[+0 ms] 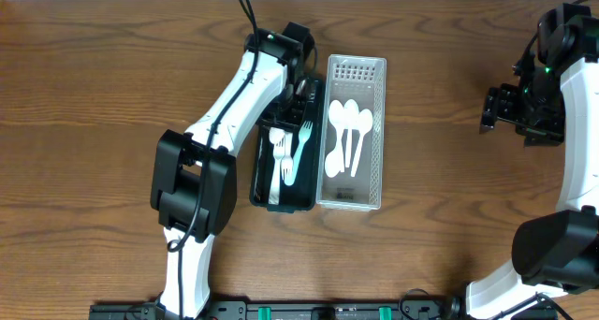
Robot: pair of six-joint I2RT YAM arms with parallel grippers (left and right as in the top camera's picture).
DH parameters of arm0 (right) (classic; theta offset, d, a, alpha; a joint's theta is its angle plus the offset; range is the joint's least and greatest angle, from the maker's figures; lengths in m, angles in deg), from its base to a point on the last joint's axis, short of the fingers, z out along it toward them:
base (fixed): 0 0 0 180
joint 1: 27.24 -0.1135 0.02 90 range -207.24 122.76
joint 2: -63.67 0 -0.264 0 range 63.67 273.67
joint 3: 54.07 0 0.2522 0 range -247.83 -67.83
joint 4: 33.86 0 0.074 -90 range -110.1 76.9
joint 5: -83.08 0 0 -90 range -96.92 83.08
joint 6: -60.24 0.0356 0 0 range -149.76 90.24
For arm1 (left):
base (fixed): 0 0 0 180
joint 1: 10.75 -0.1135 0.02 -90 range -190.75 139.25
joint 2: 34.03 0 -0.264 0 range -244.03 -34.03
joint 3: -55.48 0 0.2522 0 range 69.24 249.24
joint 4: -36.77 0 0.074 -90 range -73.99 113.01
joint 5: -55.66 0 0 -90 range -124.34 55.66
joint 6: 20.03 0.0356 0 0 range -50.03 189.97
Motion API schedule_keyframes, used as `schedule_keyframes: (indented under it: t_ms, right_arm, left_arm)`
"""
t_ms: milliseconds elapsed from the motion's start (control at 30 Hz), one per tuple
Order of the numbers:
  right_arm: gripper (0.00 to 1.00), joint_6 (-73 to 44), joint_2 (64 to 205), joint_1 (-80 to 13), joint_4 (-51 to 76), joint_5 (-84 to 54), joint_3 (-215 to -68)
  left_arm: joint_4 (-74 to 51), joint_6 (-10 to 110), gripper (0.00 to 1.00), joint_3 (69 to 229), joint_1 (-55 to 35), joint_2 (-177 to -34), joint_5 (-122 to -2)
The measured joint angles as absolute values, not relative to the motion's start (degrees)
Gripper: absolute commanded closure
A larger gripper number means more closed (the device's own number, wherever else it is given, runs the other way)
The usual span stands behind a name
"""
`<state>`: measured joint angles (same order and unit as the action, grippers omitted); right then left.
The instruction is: Pack container
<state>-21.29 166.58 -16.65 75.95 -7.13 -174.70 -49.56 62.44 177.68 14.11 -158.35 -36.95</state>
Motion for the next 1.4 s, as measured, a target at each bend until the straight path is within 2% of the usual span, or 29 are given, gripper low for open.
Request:
schedule_keyframes:
  t_ms: [133,467,633,667,733,767,800,833,1167,1400]
  right_arm:
    - [0.20,-21.29,166.58,-16.65,75.86,-7.13,-174.70]
    - [0.20,-22.82,166.58,-17.00,70.18,-9.25,-174.70]
    - [0.29,-23.56,166.58,-19.93,62.95,-13.16,-174.70]
    - [0.36,-23.54,166.58,-20.95,61.29,-13.70,-174.70]
    - [0.58,-23.23,166.62,-23.34,58.12,-14.60,-174.70]
    - [0.80,-22.93,166.69,-24.36,57.05,-14.95,-174.70]
    - [0.92,-22.34,166.91,-25.76,55.58,-15.19,-174.70]
    - [0.99,-21.46,167.28,-27.12,54.44,-15.43,-174.70]
    - [0.99,-17.97,180.81,-34.99,48.76,-16.37,-174.70]
    - [0.99,-16.37,190.12,-37.04,45.22,-16.59,-174.70]
  left_arm:
    - [-50.33,62.28,0.29,177.68,14.22,-158.37,-37.14]
    - [-52.95,62.42,0.29,177.71,14.62,-156.49,-36.90]
    - [-52.19,62.48,0.29,177.73,14.79,-145.93,-34.37]
    - [-52.23,62.48,0.29,177.86,14.66,-143.37,-33.63]
    - [-52.25,62.48,0.28,178.58,13.81,-138.30,-32.05]
    - [-52.23,62.50,0.28,178.91,13.15,-136.79,-31.44]
    - [-52.23,62.48,0.28,179.26,12.04,-135.29,-30.85]
    - [-52.25,62.48,0.28,179.45,10.81,-134.35,-30.46]
    - [-51.38,60.29,0.28,179.48,-6.32,-136.49,-28.90]
    - [-51.25,59.27,0.28,179.48,-12.18,-136.49,-28.29]
